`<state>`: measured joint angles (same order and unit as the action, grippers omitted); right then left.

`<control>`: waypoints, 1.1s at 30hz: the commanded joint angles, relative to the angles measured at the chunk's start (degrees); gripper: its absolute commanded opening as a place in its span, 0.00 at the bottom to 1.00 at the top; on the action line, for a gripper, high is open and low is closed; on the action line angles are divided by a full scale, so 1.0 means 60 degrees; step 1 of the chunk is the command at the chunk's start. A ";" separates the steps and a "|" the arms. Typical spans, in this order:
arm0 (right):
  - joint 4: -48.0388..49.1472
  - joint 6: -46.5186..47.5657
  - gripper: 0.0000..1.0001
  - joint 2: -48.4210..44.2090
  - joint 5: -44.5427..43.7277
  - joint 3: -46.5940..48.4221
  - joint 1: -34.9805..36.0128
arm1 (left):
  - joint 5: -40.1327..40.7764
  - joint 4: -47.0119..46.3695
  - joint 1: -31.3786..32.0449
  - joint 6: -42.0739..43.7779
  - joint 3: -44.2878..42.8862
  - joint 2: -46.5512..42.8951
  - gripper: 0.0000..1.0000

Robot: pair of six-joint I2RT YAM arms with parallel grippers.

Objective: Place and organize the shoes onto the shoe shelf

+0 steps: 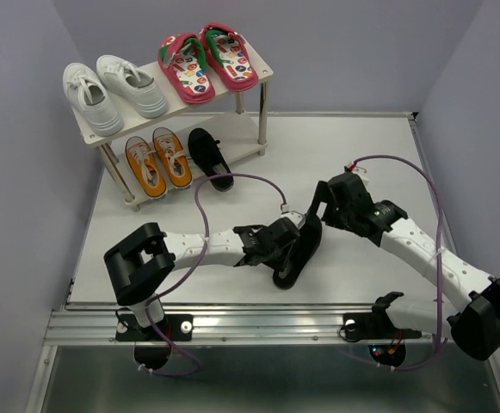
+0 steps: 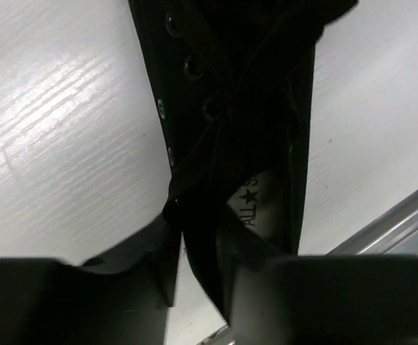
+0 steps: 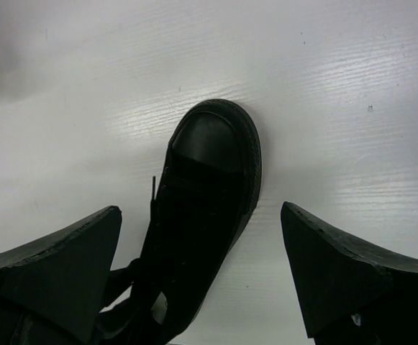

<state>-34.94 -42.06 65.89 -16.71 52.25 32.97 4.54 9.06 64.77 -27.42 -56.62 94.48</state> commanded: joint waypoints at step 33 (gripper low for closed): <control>-0.1281 0.0287 1.00 -0.1445 -0.2635 0.2132 -0.0515 | 0.3696 0.3090 -0.3646 -0.4861 -0.5109 -0.0043 0.00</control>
<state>-42.09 -40.69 57.82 -30.15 63.18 30.28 21.61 30.68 44.53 -50.37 -83.53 96.20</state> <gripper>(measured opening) 0.995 0.070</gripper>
